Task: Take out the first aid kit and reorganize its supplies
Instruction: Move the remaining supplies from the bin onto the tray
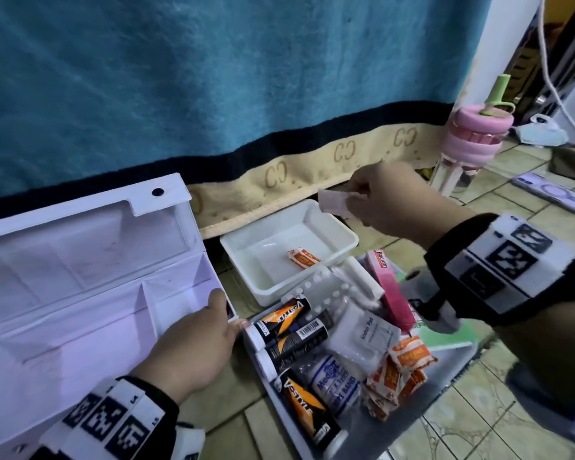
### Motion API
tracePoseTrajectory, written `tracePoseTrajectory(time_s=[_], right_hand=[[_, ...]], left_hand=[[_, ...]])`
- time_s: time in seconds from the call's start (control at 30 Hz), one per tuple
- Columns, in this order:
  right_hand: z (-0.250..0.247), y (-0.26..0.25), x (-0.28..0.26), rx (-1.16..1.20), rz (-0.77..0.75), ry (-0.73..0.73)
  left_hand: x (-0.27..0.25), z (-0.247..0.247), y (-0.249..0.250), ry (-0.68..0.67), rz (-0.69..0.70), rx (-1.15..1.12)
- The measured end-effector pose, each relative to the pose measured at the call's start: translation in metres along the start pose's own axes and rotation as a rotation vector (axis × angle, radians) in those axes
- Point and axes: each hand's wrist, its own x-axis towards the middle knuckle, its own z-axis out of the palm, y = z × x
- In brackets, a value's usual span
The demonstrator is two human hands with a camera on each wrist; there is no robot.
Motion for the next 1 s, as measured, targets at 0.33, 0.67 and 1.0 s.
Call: tracePoseTrajectory(time_s=[0.33, 0.67, 1.0], right_hand=[[0.0, 0.047, -0.137, -0.02, 0.16, 0.044], [0.056, 0.055, -0.166, -0.016, 0.258, -0.245], [0.005, 0.007, -0.082, -0.069, 0.096, -0.219]], left_hand=[[0.0, 0.001, 0.0, 0.019, -0.01, -0.017], [0.002, 0.003, -0.001, 0.023, -0.011, -0.051], [0.0, 0.0, 0.001, 0.016, 0.019, 0.007]])
